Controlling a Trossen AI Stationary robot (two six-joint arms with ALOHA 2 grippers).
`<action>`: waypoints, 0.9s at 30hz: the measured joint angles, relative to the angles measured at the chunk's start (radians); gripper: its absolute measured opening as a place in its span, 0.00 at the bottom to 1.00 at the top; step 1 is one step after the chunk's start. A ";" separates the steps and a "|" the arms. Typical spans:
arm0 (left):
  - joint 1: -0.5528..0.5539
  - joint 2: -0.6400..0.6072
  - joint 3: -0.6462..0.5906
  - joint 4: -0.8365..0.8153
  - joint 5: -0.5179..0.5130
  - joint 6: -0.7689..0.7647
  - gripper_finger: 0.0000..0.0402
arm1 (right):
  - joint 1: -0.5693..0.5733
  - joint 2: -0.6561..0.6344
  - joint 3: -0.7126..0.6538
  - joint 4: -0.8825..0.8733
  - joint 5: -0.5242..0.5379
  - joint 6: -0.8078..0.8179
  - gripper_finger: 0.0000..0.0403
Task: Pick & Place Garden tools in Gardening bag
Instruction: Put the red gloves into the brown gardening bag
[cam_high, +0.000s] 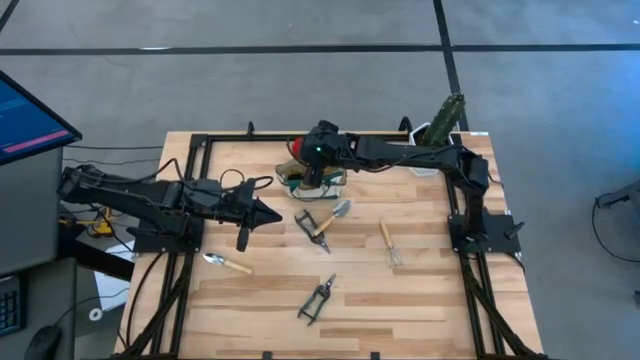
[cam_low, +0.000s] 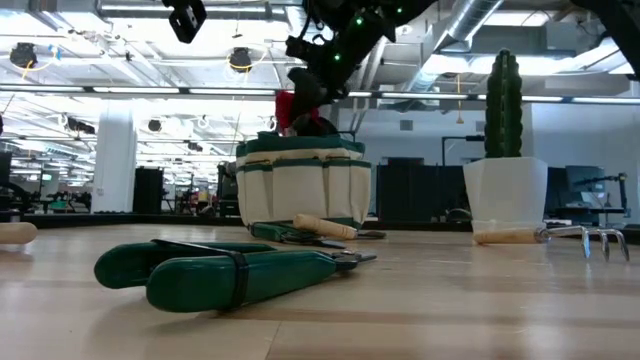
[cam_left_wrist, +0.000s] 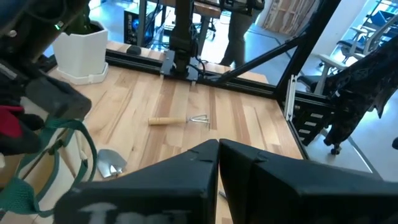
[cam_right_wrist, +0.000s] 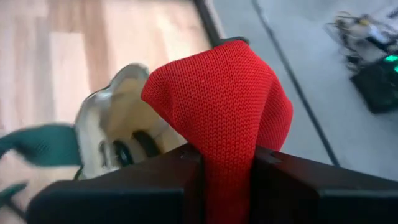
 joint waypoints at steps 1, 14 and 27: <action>0.000 0.000 0.000 0.001 0.000 0.000 0.00 | -0.006 0.000 0.000 -0.006 -0.029 -0.002 0.12; 0.000 0.000 0.000 0.002 -0.005 -0.002 0.00 | -0.029 0.069 -0.004 -0.128 -0.100 -0.052 0.12; 0.000 0.000 0.000 0.004 -0.004 -0.003 0.00 | 0.001 0.052 0.000 -0.112 -0.097 -0.126 0.12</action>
